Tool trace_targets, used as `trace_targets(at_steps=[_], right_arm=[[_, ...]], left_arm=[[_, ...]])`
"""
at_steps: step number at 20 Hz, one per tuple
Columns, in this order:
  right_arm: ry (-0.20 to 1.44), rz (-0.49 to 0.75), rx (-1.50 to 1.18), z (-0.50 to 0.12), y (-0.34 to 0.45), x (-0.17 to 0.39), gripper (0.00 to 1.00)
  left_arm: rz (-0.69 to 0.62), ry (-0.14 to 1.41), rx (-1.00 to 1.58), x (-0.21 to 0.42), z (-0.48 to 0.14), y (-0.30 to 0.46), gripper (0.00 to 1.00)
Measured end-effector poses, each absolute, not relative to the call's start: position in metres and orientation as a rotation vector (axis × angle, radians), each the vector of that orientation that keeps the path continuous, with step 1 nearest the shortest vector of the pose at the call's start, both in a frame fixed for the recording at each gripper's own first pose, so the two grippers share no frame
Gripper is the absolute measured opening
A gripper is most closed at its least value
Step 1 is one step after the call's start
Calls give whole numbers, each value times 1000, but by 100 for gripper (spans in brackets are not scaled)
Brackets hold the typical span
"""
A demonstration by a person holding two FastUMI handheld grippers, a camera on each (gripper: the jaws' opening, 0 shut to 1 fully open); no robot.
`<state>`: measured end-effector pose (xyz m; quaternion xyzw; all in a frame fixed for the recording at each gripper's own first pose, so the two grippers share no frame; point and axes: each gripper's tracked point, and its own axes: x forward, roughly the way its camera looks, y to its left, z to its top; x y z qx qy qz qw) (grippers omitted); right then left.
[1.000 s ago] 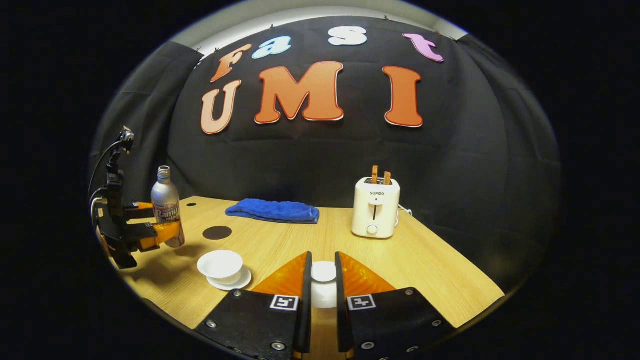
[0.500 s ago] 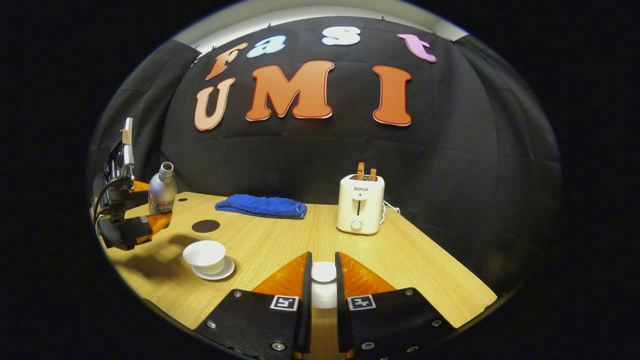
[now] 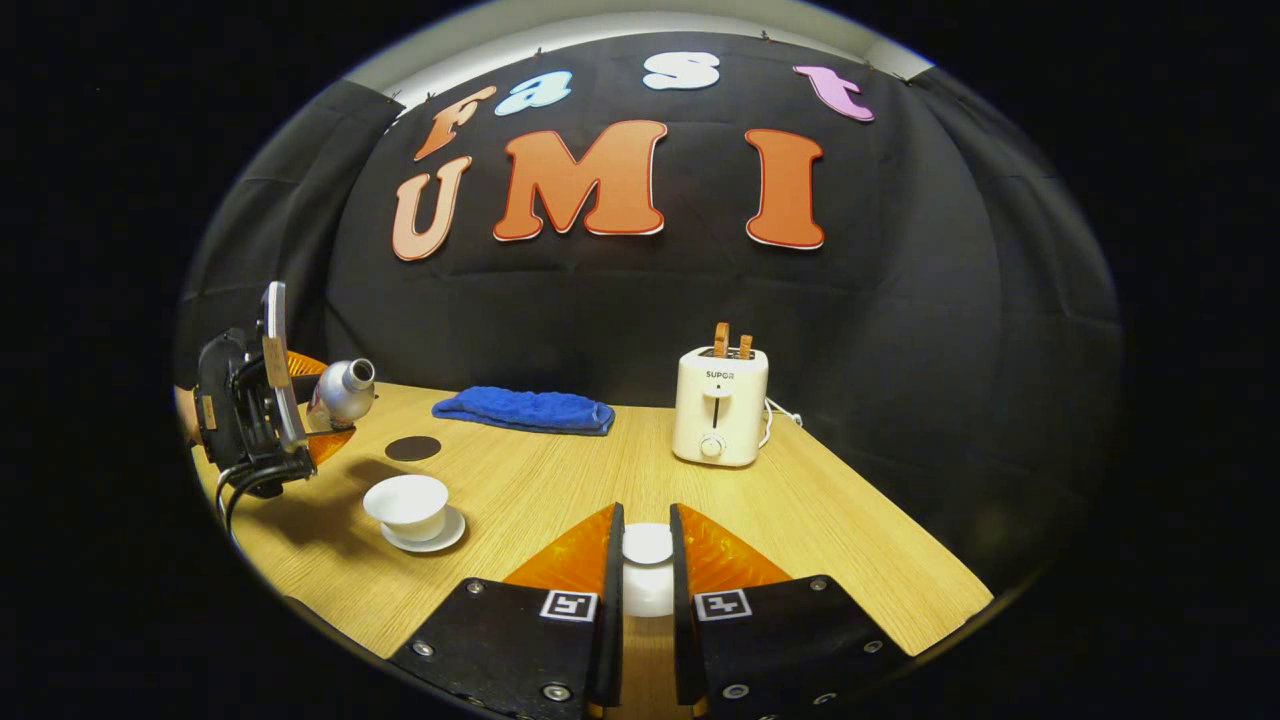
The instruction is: Open the teacup lid with one hand, grasp the water bottle and pour water into the teacup with the other hand; after pouring, place the water bottle on the coaster and then close the teacup lid.
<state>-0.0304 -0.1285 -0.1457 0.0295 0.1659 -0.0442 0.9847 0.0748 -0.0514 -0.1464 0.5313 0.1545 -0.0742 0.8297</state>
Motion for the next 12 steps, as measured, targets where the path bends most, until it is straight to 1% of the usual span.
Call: trace_targets(at_steps=[1, 2, 3, 4, 6, 7, 8, 9, 10, 11, 12], right_arm=[[334, -94, 60, -146, -131, -32, 21], [333, -99, 61, -146, -133, -33, 21], [335, -102, 61, -147, -136, -35, 21], [332, -107, 61, -147, -138, -37, 22], [333, -113, 62, -146, -142, -40, 21], [334, -119, 63, -146, -144, -41, 21], [335, -123, 62, -146, -145, -43, 21], [335, -127, 61, -147, -147, -45, 22], [334, -128, 60, -146, -147, -46, 22], [334, -132, 56, -146, -148, -47, 21], [337, -134, 49, -147, -149, -47, 21]], left_arm=[[-164, 329, 1153, 76, -149, -51, 81], [-167, 323, 1185, 75, -148, -48, 77], [-161, 299, 1242, 76, -144, -45, 81], [-153, 279, 1296, 77, -141, -42, 81], [-158, 271, 1366, 80, -140, -38, 84], [-161, 256, 1403, 81, -136, -37, 77], [-160, 232, 1446, 82, -131, -37, 77], [-160, 207, 1489, 81, -126, -38, 84], [-163, 192, 1522, 84, -123, -40, 81], [-170, 183, 1547, 85, -121, -42, 84], [-180, 169, 1576, 87, -120, -45, 84]])
